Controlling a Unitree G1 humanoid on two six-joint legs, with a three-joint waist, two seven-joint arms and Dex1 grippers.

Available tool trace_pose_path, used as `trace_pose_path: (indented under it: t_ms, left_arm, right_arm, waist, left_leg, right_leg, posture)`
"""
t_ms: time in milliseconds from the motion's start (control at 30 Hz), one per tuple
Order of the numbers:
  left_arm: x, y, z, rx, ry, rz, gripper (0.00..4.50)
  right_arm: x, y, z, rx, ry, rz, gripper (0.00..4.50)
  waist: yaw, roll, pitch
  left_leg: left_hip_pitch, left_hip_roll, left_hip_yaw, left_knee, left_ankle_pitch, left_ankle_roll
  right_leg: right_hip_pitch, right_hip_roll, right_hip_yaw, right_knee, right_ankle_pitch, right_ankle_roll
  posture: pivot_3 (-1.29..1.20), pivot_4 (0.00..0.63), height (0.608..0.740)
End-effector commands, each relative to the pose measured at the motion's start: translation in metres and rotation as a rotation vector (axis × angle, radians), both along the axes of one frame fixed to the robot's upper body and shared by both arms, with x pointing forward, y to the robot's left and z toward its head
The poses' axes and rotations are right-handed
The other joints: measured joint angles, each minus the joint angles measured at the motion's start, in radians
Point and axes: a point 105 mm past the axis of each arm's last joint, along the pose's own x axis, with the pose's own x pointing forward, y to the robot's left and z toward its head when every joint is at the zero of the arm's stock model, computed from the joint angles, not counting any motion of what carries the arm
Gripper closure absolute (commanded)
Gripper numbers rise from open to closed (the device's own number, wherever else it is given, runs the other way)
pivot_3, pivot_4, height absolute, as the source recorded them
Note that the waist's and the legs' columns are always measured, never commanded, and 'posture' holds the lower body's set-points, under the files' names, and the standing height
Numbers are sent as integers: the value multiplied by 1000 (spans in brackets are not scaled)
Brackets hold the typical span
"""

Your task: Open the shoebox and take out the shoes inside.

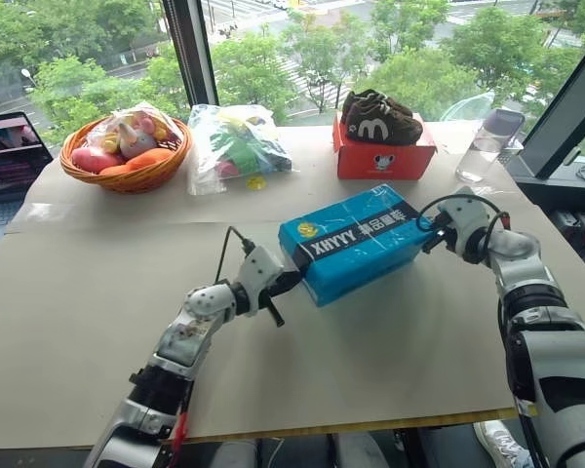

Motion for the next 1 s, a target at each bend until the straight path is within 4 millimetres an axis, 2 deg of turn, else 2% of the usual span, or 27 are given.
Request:
trace_pose_path:
  t_ms: [33, 100, 233, 300, 400, 467, 500, 733, 867, 1000]
  left_arm:
    - [2, -14, 20, -12, -82, -56, 4500]
    - [6, -7, 24, -5, -92, -44, 4500]
    - [12, 31, 28, 40, -109, 26, 4500]
    - [13, 43, 30, 46, -111, 47, 4500]
    - [10, 76, 33, 80, -116, 117, 4500]
    - [0, 108, 34, 88, -101, 185, 4500]
    - [-4, 117, 35, 91, -95, 203, 4500]
    - [-30, 140, 24, 114, -39, 287, 4500]
    - [-30, 152, 25, 112, -38, 342, 4500]
    - [-26, 162, 23, 135, -43, 373, 4500]
  right_arm:
    - [-12, 39, 21, 49, 1, 289, 4472]
    - [-22, 52, 19, 53, 40, 398, 4472]
    - [-53, 91, 15, 35, 82, 609, 4472]
    - [-61, 103, 16, 42, 85, 635, 4472]
    - [-74, 133, 13, 56, 72, 677, 4472]
    - [-78, 159, 12, 69, 36, 674, 4472]
    - [-78, 166, 12, 72, 22, 664, 4472]
    - [-54, 187, 16, 144, -37, 506, 4472]
    - [-66, 201, 12, 151, -13, 577, 4472]
    - [-79, 203, 1, 105, 36, 640, 4472]
  waist:
    - [-2, 0, 0]
    - [-5, 0, 0]
    - [-20, 0, 0]
    - [-31, 1, 0]
    - [-34, 1, 0]
    - [-40, 1, 0]
    - [-42, 1, 0]
    - [5, 1, 0]
    - [11, 1, 0]
    - [4, 1, 0]
  left_leg:
    - [1, 0, 0, 0, 0, 0]
    - [1, 0, 0, 0, 0, 0]
    - [1, 0, 0, 0, 0, 0]
    - [2, 1, 0, 0, 0, 0]
    - [2, 1, 0, 0, 0, 0]
    - [1, 1, 0, 0, 0, 0]
    - [1, 2, 0, -1, 0, 0]
    - [0, 0, -1, 0, 0, 0]
    - [0, 0, -2, 0, 0, 0]
    - [0, 0, -1, 0, 0, 0]
  right_leg:
    - [0, 0, 0, 0, 0, 0]
    - [0, 0, 0, 1, 0, 0]
    - [-1, 0, 1, 3, -1, 1]
    - [-2, 1, 1, 5, -1, 2]
    - [-3, 1, 1, 5, -2, 3]
    - [-4, 1, 1, 6, -1, 2]
    - [-5, 1, 1, 6, -1, 2]
    - [-5, 0, 1, 5, 1, 0]
    - [-4, 0, 0, 5, 1, -1]
    - [-5, 0, 0, 5, 1, -1]
  posture:
    - [0, 150, 740]
    - [0, 150, 740]
    - [0, 150, 740]
    - [0, 150, 740]
    - [0, 150, 740]
    - [0, 150, 740]
    - [0, 150, 740]
    - [0, 150, 740]
    - [0, 150, 740]
    - [0, 150, 740]
